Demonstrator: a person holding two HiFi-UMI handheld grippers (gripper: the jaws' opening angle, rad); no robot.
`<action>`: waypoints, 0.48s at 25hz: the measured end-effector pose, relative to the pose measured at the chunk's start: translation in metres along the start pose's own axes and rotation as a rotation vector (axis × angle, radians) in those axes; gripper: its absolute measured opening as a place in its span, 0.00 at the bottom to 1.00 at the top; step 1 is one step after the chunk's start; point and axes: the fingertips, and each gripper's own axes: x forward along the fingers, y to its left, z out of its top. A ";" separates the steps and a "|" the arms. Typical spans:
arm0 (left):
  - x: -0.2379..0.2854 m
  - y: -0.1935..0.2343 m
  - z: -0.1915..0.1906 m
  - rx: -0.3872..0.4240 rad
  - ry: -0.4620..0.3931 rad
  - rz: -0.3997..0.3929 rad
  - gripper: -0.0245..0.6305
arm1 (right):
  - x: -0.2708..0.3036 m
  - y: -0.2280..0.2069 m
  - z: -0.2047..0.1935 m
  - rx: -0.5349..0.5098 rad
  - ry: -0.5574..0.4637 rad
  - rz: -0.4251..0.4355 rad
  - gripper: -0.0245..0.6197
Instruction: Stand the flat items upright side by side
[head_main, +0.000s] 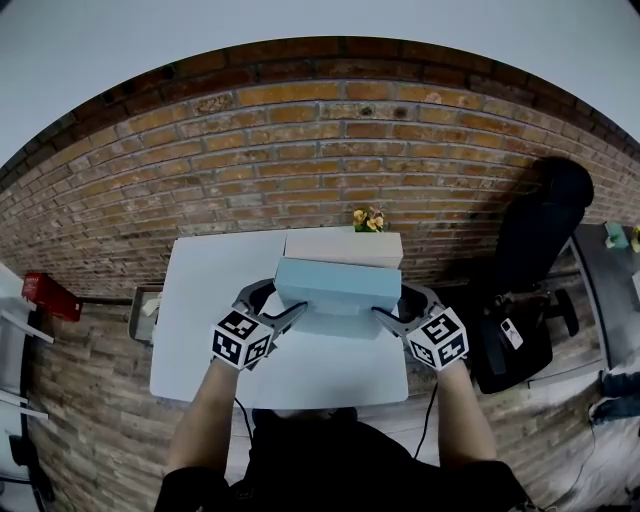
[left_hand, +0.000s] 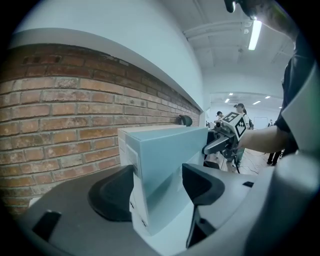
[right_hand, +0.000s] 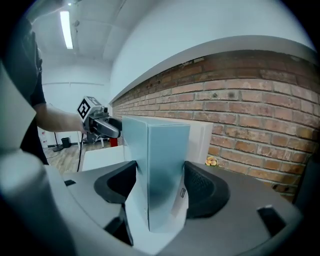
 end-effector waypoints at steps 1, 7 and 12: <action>0.001 -0.002 0.000 0.005 0.000 -0.005 0.53 | -0.001 -0.004 0.001 -0.005 -0.001 -0.022 0.52; 0.004 -0.008 0.001 0.027 -0.008 -0.008 0.52 | -0.010 -0.017 0.006 0.017 -0.043 -0.062 0.39; 0.006 -0.008 -0.001 0.091 0.016 0.019 0.52 | -0.011 -0.016 0.008 -0.039 -0.049 -0.086 0.37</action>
